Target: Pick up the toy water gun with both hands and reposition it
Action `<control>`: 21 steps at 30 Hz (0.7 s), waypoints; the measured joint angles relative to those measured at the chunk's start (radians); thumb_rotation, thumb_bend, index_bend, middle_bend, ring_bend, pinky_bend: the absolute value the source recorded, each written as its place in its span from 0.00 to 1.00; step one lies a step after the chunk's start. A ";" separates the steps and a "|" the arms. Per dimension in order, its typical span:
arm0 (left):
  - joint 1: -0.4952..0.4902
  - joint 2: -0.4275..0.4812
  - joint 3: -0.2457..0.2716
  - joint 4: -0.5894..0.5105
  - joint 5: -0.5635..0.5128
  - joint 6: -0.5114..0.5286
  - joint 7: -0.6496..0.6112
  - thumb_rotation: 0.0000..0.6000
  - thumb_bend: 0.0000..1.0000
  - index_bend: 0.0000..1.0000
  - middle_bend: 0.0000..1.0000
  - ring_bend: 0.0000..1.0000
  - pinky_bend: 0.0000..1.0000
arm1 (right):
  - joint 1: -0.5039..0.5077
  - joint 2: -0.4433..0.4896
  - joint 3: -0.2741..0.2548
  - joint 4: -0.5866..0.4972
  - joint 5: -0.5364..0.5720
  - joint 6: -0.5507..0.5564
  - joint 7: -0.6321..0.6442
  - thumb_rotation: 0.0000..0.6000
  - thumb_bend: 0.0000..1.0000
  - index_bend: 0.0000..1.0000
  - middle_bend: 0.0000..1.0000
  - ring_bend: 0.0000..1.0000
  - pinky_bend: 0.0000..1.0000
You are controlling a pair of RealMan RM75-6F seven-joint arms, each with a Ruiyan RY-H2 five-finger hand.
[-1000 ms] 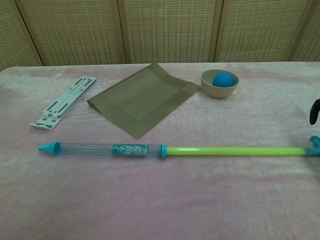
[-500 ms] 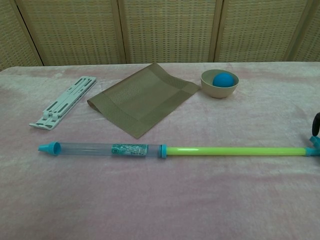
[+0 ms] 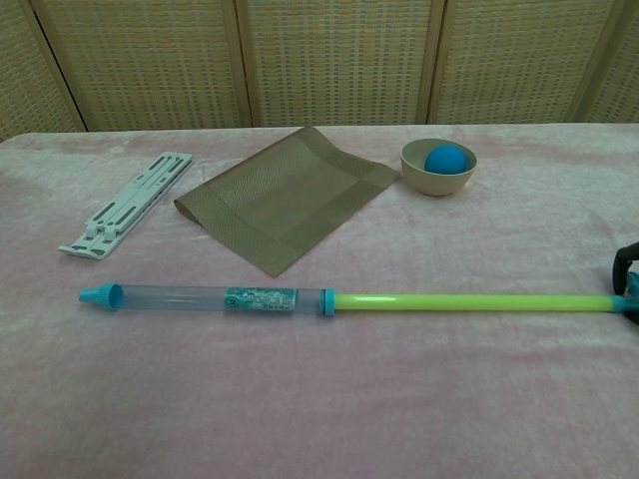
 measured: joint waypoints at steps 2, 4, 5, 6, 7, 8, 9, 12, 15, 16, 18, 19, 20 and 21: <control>0.000 0.000 -0.001 0.000 -0.002 0.000 0.000 1.00 0.07 0.00 0.00 0.00 0.00 | 0.005 -0.008 0.000 0.009 0.003 -0.001 -0.003 1.00 0.48 0.57 1.00 1.00 0.70; 0.000 -0.001 -0.001 0.001 -0.004 -0.001 0.000 1.00 0.07 0.00 0.00 0.00 0.00 | 0.008 -0.013 0.000 0.014 0.004 -0.001 -0.005 1.00 0.51 0.62 1.00 1.00 0.70; -0.001 -0.001 -0.001 0.001 -0.006 -0.003 0.000 1.00 0.07 0.00 0.00 0.00 0.00 | 0.009 -0.016 0.000 0.016 0.004 0.000 -0.007 1.00 0.52 0.64 1.00 1.00 0.70; -0.001 -0.001 -0.001 0.002 -0.007 -0.005 0.000 1.00 0.07 0.00 0.00 0.00 0.00 | 0.010 -0.018 0.000 0.019 0.003 0.003 -0.008 1.00 0.54 0.68 1.00 1.00 0.70; -0.002 -0.001 -0.001 0.002 -0.007 -0.006 0.000 1.00 0.07 0.00 0.00 0.00 0.00 | 0.011 -0.020 0.000 0.021 0.002 0.006 -0.010 1.00 0.55 0.72 1.00 1.00 0.70; -0.002 -0.002 -0.001 0.002 -0.008 -0.007 0.001 1.00 0.07 0.00 0.00 0.00 0.00 | 0.012 -0.022 0.000 0.022 0.001 0.009 -0.011 1.00 0.56 0.74 1.00 1.00 0.70; -0.003 -0.002 -0.001 0.002 -0.008 -0.007 0.001 1.00 0.07 0.00 0.00 0.00 0.00 | 0.012 -0.023 0.000 0.023 0.000 0.012 -0.012 1.00 0.56 0.75 1.00 1.00 0.70; -0.003 -0.002 -0.001 0.002 -0.009 -0.009 0.002 1.00 0.07 0.00 0.00 0.00 0.00 | 0.012 -0.025 -0.003 0.023 -0.004 0.018 -0.012 1.00 0.59 0.78 1.00 1.00 0.70; -0.003 -0.002 -0.002 0.001 -0.010 -0.008 0.002 1.00 0.07 0.00 0.00 0.00 0.00 | 0.011 -0.022 -0.004 0.014 -0.006 0.021 -0.009 1.00 0.60 0.79 1.00 1.00 0.70; -0.003 -0.001 -0.002 0.000 -0.011 -0.008 0.001 1.00 0.07 0.00 0.00 0.00 0.00 | 0.010 -0.020 -0.005 0.009 -0.008 0.022 -0.009 1.00 0.60 0.80 1.00 1.00 0.70; -0.004 -0.001 -0.001 -0.002 -0.012 -0.009 0.001 1.00 0.07 0.00 0.00 0.00 0.00 | 0.010 -0.014 -0.005 -0.009 -0.012 0.029 -0.010 1.00 0.60 0.81 1.00 1.00 0.70; -0.004 0.000 -0.001 -0.002 -0.012 -0.010 0.002 1.00 0.07 0.00 0.00 0.00 0.00 | 0.010 -0.010 -0.004 -0.019 -0.014 0.033 -0.012 1.00 0.60 0.82 1.00 1.00 0.70; -0.005 0.000 -0.001 -0.003 -0.012 -0.011 0.002 1.00 0.07 0.00 0.00 0.00 0.00 | 0.011 -0.004 -0.002 -0.035 -0.016 0.039 -0.017 1.00 0.60 0.82 1.00 1.00 0.70; -0.005 0.000 -0.002 -0.004 -0.013 -0.012 0.003 1.00 0.07 0.00 0.00 0.00 0.00 | 0.011 0.002 -0.001 -0.050 -0.018 0.044 -0.020 1.00 0.60 0.82 1.00 1.00 0.70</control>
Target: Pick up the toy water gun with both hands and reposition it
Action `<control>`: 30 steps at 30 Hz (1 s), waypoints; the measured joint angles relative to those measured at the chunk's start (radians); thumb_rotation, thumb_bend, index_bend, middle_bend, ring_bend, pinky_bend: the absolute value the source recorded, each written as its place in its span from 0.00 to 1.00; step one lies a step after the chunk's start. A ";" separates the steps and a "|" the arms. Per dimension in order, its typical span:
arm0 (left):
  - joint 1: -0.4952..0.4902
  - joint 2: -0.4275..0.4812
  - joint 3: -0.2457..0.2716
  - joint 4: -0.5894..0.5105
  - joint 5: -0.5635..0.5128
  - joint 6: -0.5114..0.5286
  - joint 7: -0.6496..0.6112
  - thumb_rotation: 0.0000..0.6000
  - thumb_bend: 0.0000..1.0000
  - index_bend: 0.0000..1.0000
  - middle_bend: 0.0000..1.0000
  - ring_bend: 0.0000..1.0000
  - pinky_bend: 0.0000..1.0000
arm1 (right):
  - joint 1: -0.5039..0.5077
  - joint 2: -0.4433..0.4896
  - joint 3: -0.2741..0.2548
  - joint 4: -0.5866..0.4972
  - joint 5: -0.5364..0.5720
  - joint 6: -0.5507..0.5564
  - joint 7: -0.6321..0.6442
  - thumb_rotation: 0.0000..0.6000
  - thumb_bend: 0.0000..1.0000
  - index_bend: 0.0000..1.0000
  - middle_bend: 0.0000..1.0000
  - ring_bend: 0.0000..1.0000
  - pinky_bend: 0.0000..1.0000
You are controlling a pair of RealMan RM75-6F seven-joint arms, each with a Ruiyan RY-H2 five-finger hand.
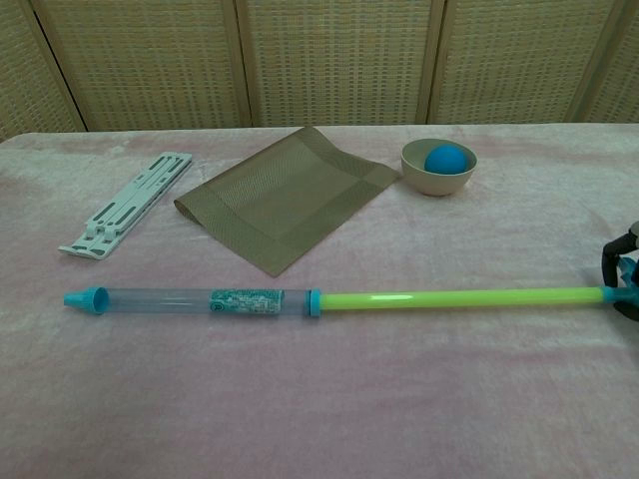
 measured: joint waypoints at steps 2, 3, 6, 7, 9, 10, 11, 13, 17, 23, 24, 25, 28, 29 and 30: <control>-0.002 0.000 -0.002 -0.002 -0.003 -0.003 0.000 1.00 0.07 0.00 0.00 0.00 0.00 | 0.001 0.017 0.006 -0.045 -0.003 0.012 -0.012 1.00 0.60 0.82 1.00 1.00 0.70; -0.003 0.000 -0.002 -0.003 -0.005 -0.005 0.000 1.00 0.07 0.00 0.00 0.00 0.00 | 0.002 0.026 0.009 -0.067 -0.004 0.018 -0.018 1.00 0.60 0.82 1.00 1.00 0.70; -0.007 0.000 -0.005 -0.005 -0.012 -0.014 -0.002 1.00 0.07 0.00 0.00 0.00 0.00 | 0.007 0.057 0.022 -0.144 -0.008 0.039 -0.044 1.00 0.60 0.82 1.00 1.00 0.70; -0.010 0.001 -0.007 -0.005 -0.015 -0.019 -0.002 1.00 0.07 0.00 0.00 0.00 0.00 | 0.008 0.067 0.026 -0.168 -0.008 0.045 -0.054 1.00 0.60 0.82 1.00 1.00 0.70; -0.017 0.001 -0.012 -0.007 -0.021 -0.028 0.006 1.00 0.07 0.00 0.00 0.00 0.00 | 0.013 0.091 0.037 -0.223 -0.006 0.060 -0.084 1.00 0.59 0.82 1.00 1.00 0.70; -0.020 0.002 -0.015 -0.008 -0.024 -0.030 0.013 1.00 0.07 0.00 0.00 0.00 0.00 | 0.015 0.102 0.043 -0.247 -0.003 0.066 -0.098 1.00 0.59 0.82 1.00 1.00 0.70; -0.024 0.001 -0.020 -0.010 -0.027 -0.031 0.023 1.00 0.07 0.00 0.00 0.00 0.00 | 0.019 0.115 0.051 -0.277 0.003 0.074 -0.120 1.00 0.59 0.82 1.00 1.00 0.70; -0.031 0.000 -0.031 -0.015 -0.033 -0.032 0.044 1.00 0.07 0.00 0.00 0.00 0.00 | 0.025 0.132 0.063 -0.319 0.013 0.089 -0.153 1.00 0.59 0.82 1.00 1.00 0.70; -0.060 -0.002 -0.067 -0.045 -0.063 -0.046 0.094 1.00 0.10 0.00 0.00 0.01 0.01 | 0.042 0.160 0.088 -0.399 0.039 0.123 -0.223 1.00 0.59 0.82 1.00 1.00 0.70; -0.118 -0.007 -0.127 -0.087 -0.143 -0.100 0.145 1.00 0.18 0.25 0.51 0.47 0.39 | 0.072 0.178 0.115 -0.463 0.094 0.154 -0.291 1.00 0.59 0.82 1.00 1.00 0.70; -0.126 -0.013 -0.136 -0.087 -0.156 -0.106 0.152 1.00 0.18 0.27 0.56 0.51 0.43 | 0.076 0.179 0.118 -0.468 0.102 0.156 -0.297 1.00 0.59 0.82 1.00 1.00 0.70; -0.134 -0.019 -0.142 -0.087 -0.168 -0.113 0.160 1.00 0.18 0.31 0.63 0.57 0.48 | 0.079 0.181 0.121 -0.472 0.109 0.159 -0.303 1.00 0.59 0.82 1.00 1.00 0.70; -0.158 -0.041 -0.157 -0.082 -0.217 -0.140 0.191 1.00 0.18 0.35 0.72 0.65 0.57 | 0.090 0.186 0.126 -0.481 0.132 0.165 -0.315 1.00 0.59 0.82 1.00 1.00 0.70; -0.168 -0.051 -0.161 -0.078 -0.238 -0.153 0.203 1.00 0.18 0.36 0.75 0.67 0.59 | 0.093 0.188 0.127 -0.483 0.138 0.167 -0.318 1.00 0.59 0.82 1.00 1.00 0.71; -0.175 -0.058 -0.163 -0.075 -0.254 -0.164 0.213 1.00 0.19 0.36 0.76 0.68 0.60 | 0.095 0.189 0.128 -0.483 0.142 0.169 -0.318 1.00 0.59 0.82 1.00 1.00 0.71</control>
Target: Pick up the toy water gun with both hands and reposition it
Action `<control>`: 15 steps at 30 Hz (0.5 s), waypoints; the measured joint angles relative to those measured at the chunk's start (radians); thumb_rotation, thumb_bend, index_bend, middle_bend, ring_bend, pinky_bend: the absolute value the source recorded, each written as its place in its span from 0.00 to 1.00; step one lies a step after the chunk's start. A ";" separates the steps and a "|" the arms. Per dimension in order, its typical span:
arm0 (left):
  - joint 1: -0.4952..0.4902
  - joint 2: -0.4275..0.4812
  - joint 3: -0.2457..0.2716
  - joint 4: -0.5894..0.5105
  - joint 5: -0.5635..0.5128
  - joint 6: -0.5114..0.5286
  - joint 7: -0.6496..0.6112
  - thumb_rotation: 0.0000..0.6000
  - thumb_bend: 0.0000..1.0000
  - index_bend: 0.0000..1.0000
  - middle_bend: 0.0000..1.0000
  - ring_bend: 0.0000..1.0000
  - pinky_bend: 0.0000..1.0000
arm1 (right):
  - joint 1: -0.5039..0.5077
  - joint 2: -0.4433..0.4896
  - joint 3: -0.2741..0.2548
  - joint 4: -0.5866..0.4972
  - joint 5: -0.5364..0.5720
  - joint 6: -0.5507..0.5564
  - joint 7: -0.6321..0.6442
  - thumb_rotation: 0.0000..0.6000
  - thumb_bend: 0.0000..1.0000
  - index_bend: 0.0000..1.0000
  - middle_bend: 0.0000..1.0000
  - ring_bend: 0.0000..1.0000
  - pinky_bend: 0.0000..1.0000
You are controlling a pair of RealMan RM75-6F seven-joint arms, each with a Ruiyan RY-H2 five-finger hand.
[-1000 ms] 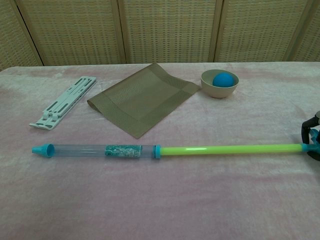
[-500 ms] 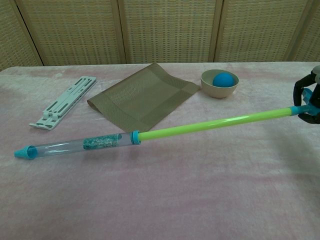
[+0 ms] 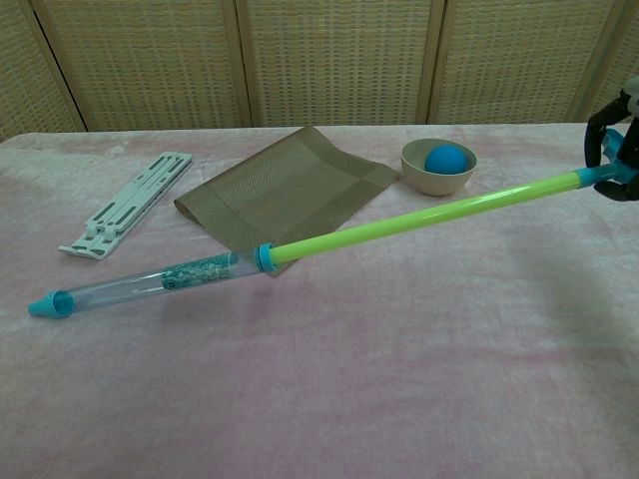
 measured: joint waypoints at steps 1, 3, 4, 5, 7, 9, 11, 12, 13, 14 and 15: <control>-0.007 -0.008 -0.002 0.004 -0.016 -0.011 0.010 1.00 0.21 0.36 0.77 0.70 0.62 | 0.002 0.001 0.000 0.001 0.004 0.002 0.000 1.00 0.59 0.82 1.00 1.00 0.71; -0.026 -0.026 -0.005 0.016 -0.056 -0.038 0.035 1.00 0.28 0.35 0.79 0.71 0.63 | 0.006 0.003 -0.001 0.004 0.013 0.004 0.002 1.00 0.59 0.82 1.00 1.00 0.71; -0.033 -0.034 -0.006 0.022 -0.073 -0.050 0.044 1.00 0.30 0.34 0.79 0.71 0.63 | 0.007 0.003 -0.002 0.006 0.016 0.004 0.003 1.00 0.59 0.82 1.00 1.00 0.71; -0.043 -0.042 -0.006 0.029 -0.096 -0.068 0.054 1.00 0.32 0.33 0.79 0.71 0.63 | 0.009 0.004 -0.003 0.010 0.020 0.004 0.005 1.00 0.59 0.82 1.00 1.00 0.71; -0.058 -0.054 -0.006 0.040 -0.135 -0.097 0.071 1.00 0.32 0.32 0.79 0.71 0.63 | 0.012 0.005 -0.006 0.016 0.026 0.004 0.009 1.00 0.59 0.82 1.00 1.00 0.71; -0.075 -0.067 -0.006 0.053 -0.181 -0.129 0.090 1.00 0.32 0.32 0.79 0.71 0.63 | 0.015 0.005 -0.009 0.019 0.031 0.003 0.011 1.00 0.59 0.82 1.00 1.00 0.71; -0.092 -0.082 -0.005 0.067 -0.221 -0.158 0.103 1.00 0.32 0.33 0.79 0.71 0.63 | 0.018 0.005 -0.012 0.022 0.035 0.003 0.013 1.00 0.59 0.82 1.00 1.00 0.71; -0.099 -0.088 -0.005 0.074 -0.236 -0.168 0.108 1.00 0.32 0.33 0.79 0.71 0.63 | 0.018 0.005 -0.013 0.023 0.036 0.002 0.014 1.00 0.59 0.82 1.00 1.00 0.71; -0.106 -0.095 -0.005 0.081 -0.250 -0.178 0.114 1.00 0.32 0.33 0.79 0.71 0.63 | 0.020 0.004 -0.014 0.024 0.038 0.001 0.014 1.00 0.59 0.82 1.00 1.00 0.71; -0.116 -0.105 -0.006 0.091 -0.267 -0.190 0.121 1.00 0.32 0.33 0.79 0.71 0.63 | 0.022 0.003 -0.017 0.026 0.040 0.001 0.013 1.00 0.59 0.82 1.00 1.00 0.71; -0.125 -0.112 -0.006 0.098 -0.279 -0.199 0.125 1.00 0.32 0.33 0.79 0.71 0.63 | 0.024 0.002 -0.020 0.028 0.042 0.001 0.011 1.00 0.59 0.82 1.00 1.00 0.71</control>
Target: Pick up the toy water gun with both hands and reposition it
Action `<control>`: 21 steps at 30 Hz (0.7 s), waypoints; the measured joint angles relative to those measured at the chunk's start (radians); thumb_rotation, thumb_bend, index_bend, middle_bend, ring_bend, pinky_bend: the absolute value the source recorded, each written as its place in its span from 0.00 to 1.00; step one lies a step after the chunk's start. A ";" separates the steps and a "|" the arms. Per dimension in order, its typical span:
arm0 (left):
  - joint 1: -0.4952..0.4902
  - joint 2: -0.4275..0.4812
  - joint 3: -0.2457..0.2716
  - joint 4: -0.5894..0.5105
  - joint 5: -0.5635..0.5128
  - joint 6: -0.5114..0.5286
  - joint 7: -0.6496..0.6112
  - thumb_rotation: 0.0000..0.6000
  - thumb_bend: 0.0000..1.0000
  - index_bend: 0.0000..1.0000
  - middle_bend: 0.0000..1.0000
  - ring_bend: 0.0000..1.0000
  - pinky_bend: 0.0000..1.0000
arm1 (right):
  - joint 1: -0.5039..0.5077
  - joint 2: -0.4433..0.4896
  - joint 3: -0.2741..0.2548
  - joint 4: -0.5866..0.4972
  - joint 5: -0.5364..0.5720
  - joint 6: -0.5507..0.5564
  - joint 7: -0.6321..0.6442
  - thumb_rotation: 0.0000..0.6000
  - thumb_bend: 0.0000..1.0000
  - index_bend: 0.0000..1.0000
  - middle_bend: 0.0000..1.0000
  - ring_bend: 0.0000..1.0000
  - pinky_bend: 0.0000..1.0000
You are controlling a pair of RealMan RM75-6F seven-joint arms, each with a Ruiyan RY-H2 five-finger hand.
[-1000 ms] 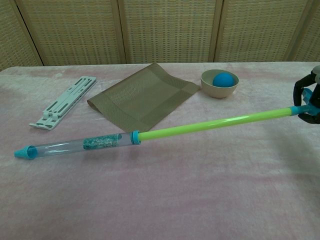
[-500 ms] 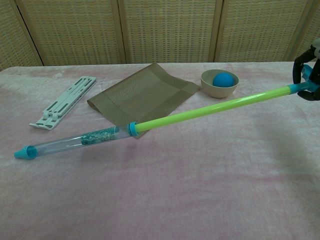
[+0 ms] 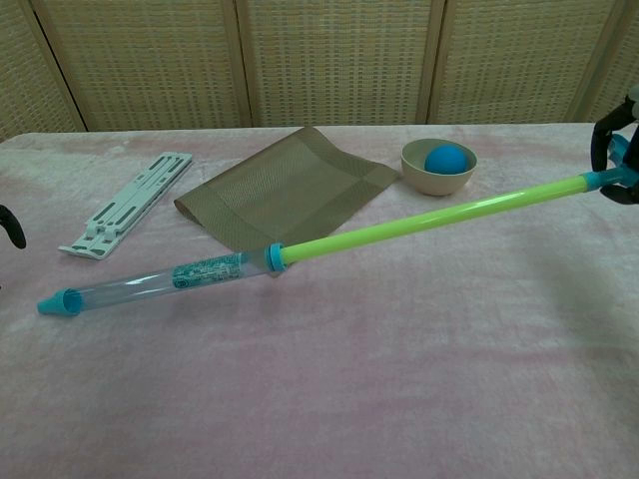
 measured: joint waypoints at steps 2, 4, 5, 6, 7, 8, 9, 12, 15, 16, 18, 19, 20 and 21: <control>-0.018 -0.015 0.000 0.013 -0.027 -0.020 0.007 1.00 0.31 0.32 0.79 0.71 0.63 | 0.004 -0.003 -0.004 0.002 0.003 0.003 -0.003 1.00 0.59 0.82 1.00 1.00 0.71; -0.031 -0.025 -0.001 0.020 -0.049 -0.037 0.010 1.00 0.31 0.32 0.79 0.71 0.63 | 0.006 -0.006 -0.006 0.002 0.006 0.005 -0.004 1.00 0.59 0.82 1.00 1.00 0.71; -0.041 -0.032 -0.001 0.024 -0.063 -0.046 0.013 1.00 0.31 0.32 0.79 0.71 0.63 | 0.008 -0.007 -0.007 0.002 0.007 0.008 -0.003 1.00 0.59 0.82 1.00 1.00 0.71; -0.049 -0.038 -0.001 0.027 -0.070 -0.051 0.015 1.00 0.31 0.33 0.79 0.71 0.63 | 0.009 -0.008 -0.007 0.001 0.008 0.010 -0.003 1.00 0.59 0.82 1.00 1.00 0.71; -0.055 -0.045 0.000 0.029 -0.075 -0.053 0.017 1.00 0.31 0.33 0.79 0.71 0.63 | 0.010 -0.009 -0.008 0.001 0.008 0.012 -0.003 1.00 0.59 0.82 1.00 1.00 0.71; -0.063 -0.053 0.001 0.032 -0.078 -0.054 0.019 1.00 0.31 0.33 0.79 0.71 0.63 | 0.011 -0.010 -0.010 0.001 0.009 0.015 -0.003 1.00 0.59 0.82 1.00 1.00 0.71; -0.067 -0.059 0.002 0.035 -0.080 -0.054 0.020 1.00 0.31 0.33 0.79 0.71 0.63 | 0.012 -0.010 -0.011 0.001 0.010 0.016 -0.003 1.00 0.59 0.82 1.00 1.00 0.71; -0.083 -0.078 0.006 0.047 -0.091 -0.059 0.023 1.00 0.31 0.34 0.79 0.71 0.64 | 0.015 -0.011 -0.013 0.000 0.012 0.021 -0.003 1.00 0.59 0.82 1.00 1.00 0.71; -0.096 -0.094 0.009 0.057 -0.100 -0.069 0.024 1.00 0.31 0.35 0.79 0.71 0.64 | 0.017 -0.010 -0.015 -0.001 0.016 0.023 -0.003 1.00 0.59 0.82 1.00 1.00 0.71; -0.100 -0.100 0.011 0.061 -0.101 -0.071 0.024 1.00 0.31 0.35 0.79 0.71 0.64 | 0.017 -0.010 -0.016 -0.001 0.016 0.023 -0.003 1.00 0.59 0.82 1.00 1.00 0.71; -0.109 -0.111 0.018 0.066 -0.100 -0.077 0.025 1.00 0.31 0.36 0.79 0.71 0.64 | 0.018 -0.009 -0.017 0.000 0.018 0.024 -0.002 1.00 0.59 0.82 1.00 1.00 0.71; -0.112 -0.114 0.021 0.066 -0.099 -0.079 0.025 1.00 0.31 0.37 0.79 0.71 0.64 | 0.018 -0.009 -0.018 0.001 0.020 0.024 -0.002 1.00 0.59 0.82 1.00 1.00 0.71; -0.115 -0.118 0.026 0.065 -0.099 -0.080 0.026 1.00 0.31 0.37 0.79 0.71 0.64 | 0.019 -0.009 -0.018 0.002 0.022 0.025 -0.001 1.00 0.59 0.82 1.00 1.00 0.71; -0.117 -0.120 0.029 0.063 -0.099 -0.081 0.027 1.00 0.31 0.38 0.79 0.71 0.64 | 0.019 -0.010 -0.018 0.002 0.023 0.025 0.001 1.00 0.59 0.82 1.00 1.00 0.71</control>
